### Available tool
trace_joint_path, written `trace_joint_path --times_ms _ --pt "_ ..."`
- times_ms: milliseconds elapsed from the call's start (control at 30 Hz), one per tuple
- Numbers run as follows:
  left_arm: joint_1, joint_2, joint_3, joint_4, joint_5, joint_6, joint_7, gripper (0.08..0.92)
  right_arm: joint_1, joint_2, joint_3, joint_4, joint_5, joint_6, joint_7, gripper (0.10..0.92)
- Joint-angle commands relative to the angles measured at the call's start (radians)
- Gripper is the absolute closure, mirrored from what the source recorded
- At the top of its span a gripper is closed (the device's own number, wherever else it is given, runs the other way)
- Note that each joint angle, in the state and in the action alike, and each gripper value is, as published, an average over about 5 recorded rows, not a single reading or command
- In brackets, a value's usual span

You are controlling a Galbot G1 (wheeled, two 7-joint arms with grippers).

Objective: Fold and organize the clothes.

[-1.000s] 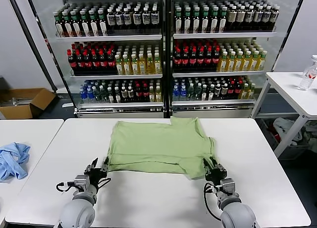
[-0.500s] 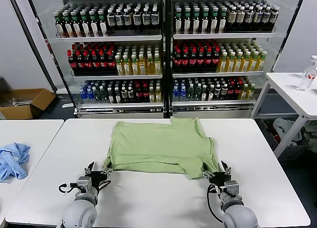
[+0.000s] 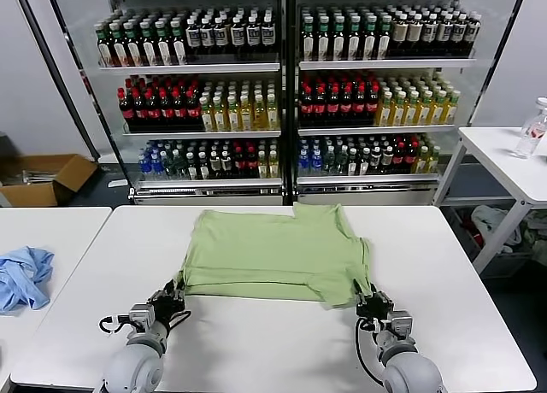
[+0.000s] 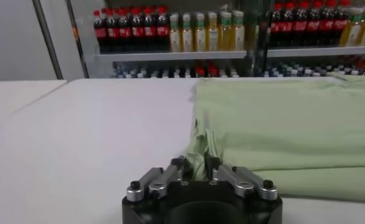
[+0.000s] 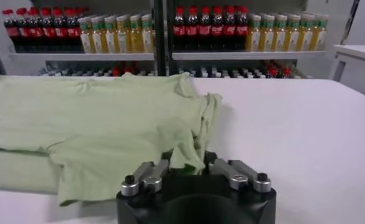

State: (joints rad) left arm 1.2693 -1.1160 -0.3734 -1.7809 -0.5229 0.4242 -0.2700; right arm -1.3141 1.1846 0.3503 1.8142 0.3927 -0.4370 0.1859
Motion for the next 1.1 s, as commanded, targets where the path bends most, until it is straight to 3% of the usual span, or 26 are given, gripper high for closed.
trace_joint_path --times_ms 33,200,633,833,933,1100 --pt "0.064 0.008 -0.017 -0.08 -0.088 0.019 0.017 0.818 -0.048 -0.01 0.001 0.047 0.027 -0.024 -0.001 0.852" --pt "0.202 -0.002 -0.042 -0.202 -0.072 0.019 0.015 0.905 -0.171 -0.037 0.033 0.167 0.011 -0.032 -0.005 0.856" --pt "0.549 -0.034 -0.1 -0.515 0.084 0.016 -0.02 0.907 -0.568 -0.048 0.183 0.462 -0.141 -0.02 -0.017 0.856" --pt "0.652 -0.045 -0.111 -0.567 0.151 0.026 -0.044 0.907 -0.666 -0.043 0.225 0.526 -0.221 -0.015 -0.011 0.856" --pt "0.655 -0.042 -0.122 -0.574 0.156 0.046 -0.049 0.907 -0.66 -0.043 0.232 0.53 -0.252 -0.021 -0.002 0.816" --pt "0.623 -0.023 -0.14 -0.586 0.154 0.056 -0.045 0.872 -0.622 -0.046 0.24 0.548 -0.286 0.021 0.006 0.671"
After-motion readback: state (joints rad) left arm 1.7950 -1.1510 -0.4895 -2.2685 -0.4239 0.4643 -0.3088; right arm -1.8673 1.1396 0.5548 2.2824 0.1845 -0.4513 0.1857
